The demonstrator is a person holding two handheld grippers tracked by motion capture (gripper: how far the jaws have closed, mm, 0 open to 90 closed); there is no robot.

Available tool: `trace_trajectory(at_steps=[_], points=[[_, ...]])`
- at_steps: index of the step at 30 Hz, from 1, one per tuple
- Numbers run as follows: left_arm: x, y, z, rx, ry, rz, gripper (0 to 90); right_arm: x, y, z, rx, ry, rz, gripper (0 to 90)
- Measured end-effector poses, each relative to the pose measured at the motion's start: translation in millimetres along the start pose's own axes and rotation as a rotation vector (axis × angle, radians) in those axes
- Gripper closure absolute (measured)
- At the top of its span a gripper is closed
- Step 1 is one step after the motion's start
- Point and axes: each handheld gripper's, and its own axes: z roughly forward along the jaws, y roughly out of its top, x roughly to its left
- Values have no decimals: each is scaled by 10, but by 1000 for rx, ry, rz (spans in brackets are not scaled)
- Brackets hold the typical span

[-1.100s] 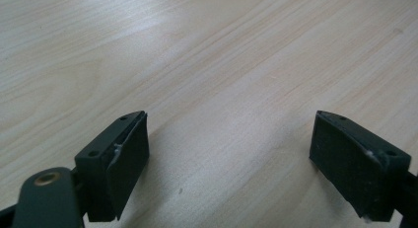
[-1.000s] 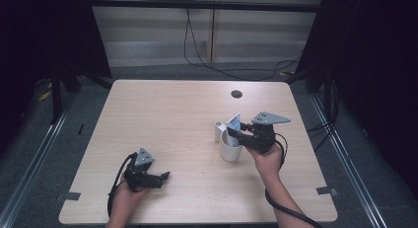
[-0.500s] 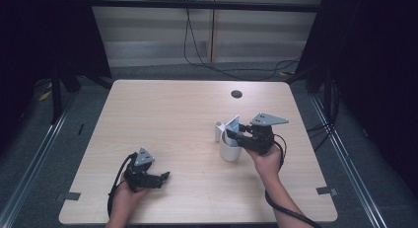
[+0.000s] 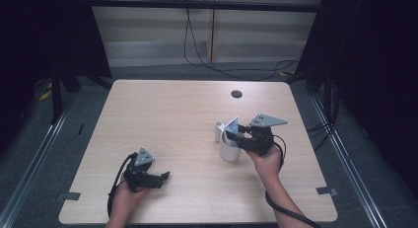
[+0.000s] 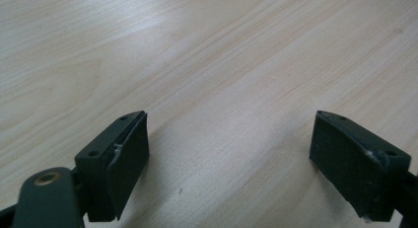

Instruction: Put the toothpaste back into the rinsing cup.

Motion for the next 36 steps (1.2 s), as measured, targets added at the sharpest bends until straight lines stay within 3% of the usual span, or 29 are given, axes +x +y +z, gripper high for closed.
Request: trace_trajectory(at_steps=[22, 36], points=[[-1, 0, 0, 0, -1, -1, 150, 8, -85, -9, 2, -5, -14, 545], [0, 0, 0, 0, -1, -1, 150, -16, -141, -84, -1, 0, 1, 533]])
